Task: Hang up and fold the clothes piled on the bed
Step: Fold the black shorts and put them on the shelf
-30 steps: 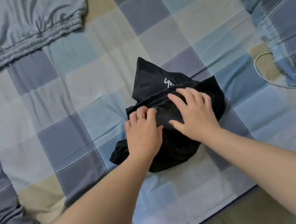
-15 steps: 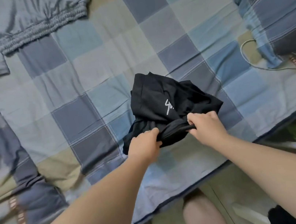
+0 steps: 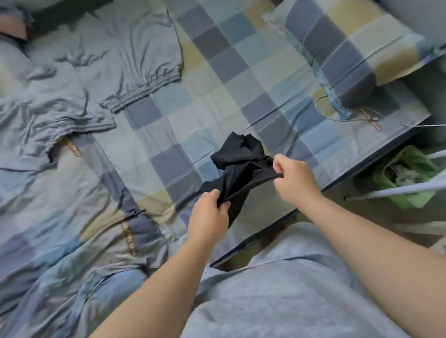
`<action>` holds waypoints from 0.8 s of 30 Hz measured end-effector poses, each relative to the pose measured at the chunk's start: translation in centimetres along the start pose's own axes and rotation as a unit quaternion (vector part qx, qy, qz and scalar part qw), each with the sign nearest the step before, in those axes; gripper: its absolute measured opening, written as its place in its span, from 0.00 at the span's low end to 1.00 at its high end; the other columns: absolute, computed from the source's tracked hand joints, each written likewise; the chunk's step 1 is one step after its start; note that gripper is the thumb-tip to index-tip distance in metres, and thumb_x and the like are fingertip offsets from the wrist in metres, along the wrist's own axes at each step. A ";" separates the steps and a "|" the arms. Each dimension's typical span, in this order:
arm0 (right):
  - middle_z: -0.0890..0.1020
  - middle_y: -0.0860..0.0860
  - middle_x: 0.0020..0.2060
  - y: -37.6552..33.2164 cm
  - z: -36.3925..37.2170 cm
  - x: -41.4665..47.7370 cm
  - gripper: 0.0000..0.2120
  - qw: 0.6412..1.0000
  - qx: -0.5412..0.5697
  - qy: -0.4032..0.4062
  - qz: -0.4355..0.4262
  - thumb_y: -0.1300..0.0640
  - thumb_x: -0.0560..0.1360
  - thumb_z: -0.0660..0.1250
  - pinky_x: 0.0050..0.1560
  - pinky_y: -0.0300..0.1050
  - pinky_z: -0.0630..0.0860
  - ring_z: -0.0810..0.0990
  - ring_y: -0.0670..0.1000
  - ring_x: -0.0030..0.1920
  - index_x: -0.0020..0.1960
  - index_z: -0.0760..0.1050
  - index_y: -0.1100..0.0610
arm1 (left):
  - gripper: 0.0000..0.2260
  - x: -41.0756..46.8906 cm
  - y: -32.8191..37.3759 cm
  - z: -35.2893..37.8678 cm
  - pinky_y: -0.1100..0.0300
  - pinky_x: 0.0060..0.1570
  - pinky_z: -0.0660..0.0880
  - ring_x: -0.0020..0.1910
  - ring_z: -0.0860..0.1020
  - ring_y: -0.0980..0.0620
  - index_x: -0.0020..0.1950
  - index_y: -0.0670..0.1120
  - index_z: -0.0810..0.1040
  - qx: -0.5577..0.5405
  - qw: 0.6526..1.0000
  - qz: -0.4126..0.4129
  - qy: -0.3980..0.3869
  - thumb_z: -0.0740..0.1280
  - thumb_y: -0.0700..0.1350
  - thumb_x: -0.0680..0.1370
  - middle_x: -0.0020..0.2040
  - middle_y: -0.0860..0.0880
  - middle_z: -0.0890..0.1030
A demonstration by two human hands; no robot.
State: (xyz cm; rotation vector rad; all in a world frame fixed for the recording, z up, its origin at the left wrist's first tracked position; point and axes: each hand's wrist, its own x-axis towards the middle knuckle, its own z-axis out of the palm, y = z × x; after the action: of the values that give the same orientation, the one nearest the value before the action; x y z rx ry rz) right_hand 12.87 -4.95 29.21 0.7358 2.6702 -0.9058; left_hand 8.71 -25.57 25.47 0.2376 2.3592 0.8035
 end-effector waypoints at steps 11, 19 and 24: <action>0.64 0.43 0.25 -13.6 -11.5 -4.4 0.21 0.939 0.243 0.077 -0.230 0.54 0.80 0.68 0.31 0.41 0.62 0.63 0.45 0.29 0.35 0.60 0.53 | 0.05 -6.8 7.2 -15.3 0.64 0.41 0.72 0.39 0.76 0.60 0.48 0.53 0.75 -0.226 0.931 0.165 0.236 0.64 0.46 0.83 0.39 0.60 0.78; 0.63 0.46 0.27 -22.5 -18.1 -6.5 0.19 0.892 0.288 0.036 -0.347 0.54 0.82 0.66 0.28 0.36 0.62 0.62 0.45 0.27 0.36 0.63 0.57 | 0.26 -10.5 11.8 -19.1 0.46 0.65 0.72 0.65 0.73 0.57 0.66 0.62 0.71 -0.089 0.941 0.262 0.196 0.70 0.65 0.70 0.61 0.62 0.78; 0.72 0.56 0.31 -23.8 -19.3 -7.1 0.13 0.892 0.256 -0.015 -0.373 0.56 0.80 0.68 0.33 0.39 0.69 0.70 0.50 0.32 0.45 0.69 0.64 | 0.13 -10.9 12.1 -20.8 0.67 0.35 0.67 0.32 0.72 0.60 0.41 0.61 0.73 -0.169 0.914 0.290 0.229 0.70 0.45 0.79 0.33 0.59 0.75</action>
State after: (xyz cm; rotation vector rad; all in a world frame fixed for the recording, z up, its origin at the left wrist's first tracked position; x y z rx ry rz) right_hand 5.32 -12.02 58.96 -0.2998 2.7019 -1.8169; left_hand 4.13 -29.94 51.08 0.6828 2.5378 1.6909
